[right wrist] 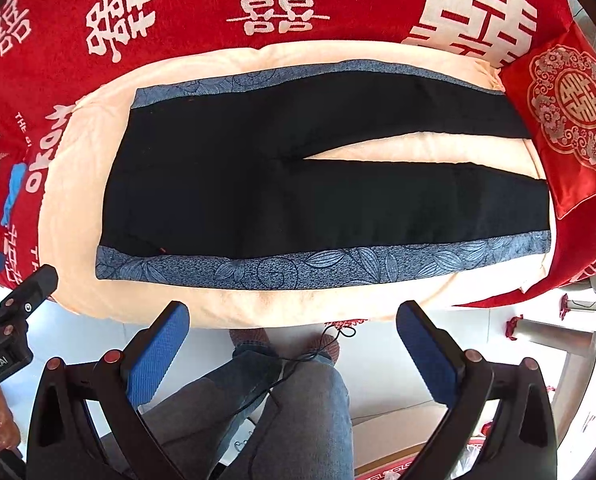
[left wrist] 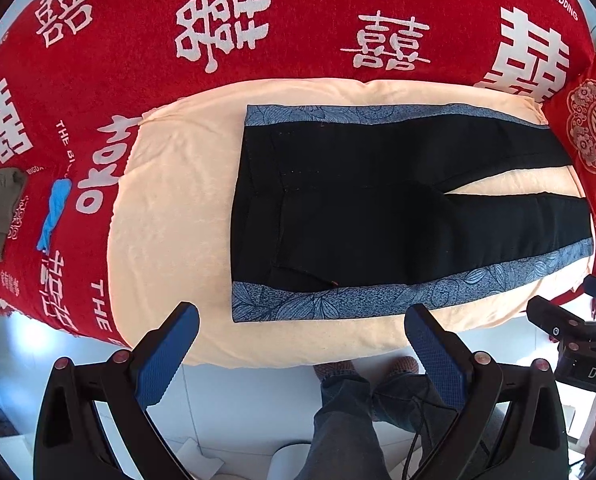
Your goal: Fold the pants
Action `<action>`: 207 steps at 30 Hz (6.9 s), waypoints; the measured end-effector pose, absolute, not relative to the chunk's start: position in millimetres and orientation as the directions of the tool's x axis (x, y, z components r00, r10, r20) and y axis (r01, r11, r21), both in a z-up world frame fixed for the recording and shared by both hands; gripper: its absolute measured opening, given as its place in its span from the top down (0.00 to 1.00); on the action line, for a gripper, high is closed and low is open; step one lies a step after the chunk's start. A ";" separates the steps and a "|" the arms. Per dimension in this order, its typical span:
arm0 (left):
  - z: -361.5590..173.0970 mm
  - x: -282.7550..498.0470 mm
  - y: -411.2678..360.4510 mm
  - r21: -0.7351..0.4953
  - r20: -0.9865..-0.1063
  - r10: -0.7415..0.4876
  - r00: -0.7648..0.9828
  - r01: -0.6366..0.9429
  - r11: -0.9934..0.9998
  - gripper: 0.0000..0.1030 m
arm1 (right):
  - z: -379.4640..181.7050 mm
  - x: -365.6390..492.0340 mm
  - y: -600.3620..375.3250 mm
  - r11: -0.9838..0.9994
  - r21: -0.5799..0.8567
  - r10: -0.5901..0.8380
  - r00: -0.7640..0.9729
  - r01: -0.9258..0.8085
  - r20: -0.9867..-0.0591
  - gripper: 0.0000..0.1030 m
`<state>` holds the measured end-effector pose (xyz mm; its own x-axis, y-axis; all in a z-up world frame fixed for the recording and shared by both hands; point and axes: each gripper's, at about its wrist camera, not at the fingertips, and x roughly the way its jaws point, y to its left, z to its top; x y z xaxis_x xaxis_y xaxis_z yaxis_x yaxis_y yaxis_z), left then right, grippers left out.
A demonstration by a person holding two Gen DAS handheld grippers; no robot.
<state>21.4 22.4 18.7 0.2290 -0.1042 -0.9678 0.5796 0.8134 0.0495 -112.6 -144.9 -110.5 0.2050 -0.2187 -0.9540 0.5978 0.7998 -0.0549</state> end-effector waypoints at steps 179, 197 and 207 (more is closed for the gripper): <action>-134.4 244.2 -103.2 -0.081 -0.932 -0.167 0.320 0.266 0.961 0.73 | -205.0 154.6 -375.7 0.757 0.646 0.546 0.447 0.100 -0.708 0.46; -147.8 195.3 -161.8 -0.005 -0.942 -0.120 0.313 0.347 0.938 0.73 | -206.8 97.3 -430.2 0.802 0.561 0.377 0.556 0.206 -0.741 0.32; -139.4 63.8 -241.0 -0.159 -0.952 -0.286 0.108 0.624 0.765 0.73 | -202.9 -122.3 -454.6 0.670 0.522 0.148 0.595 0.527 -0.790 0.32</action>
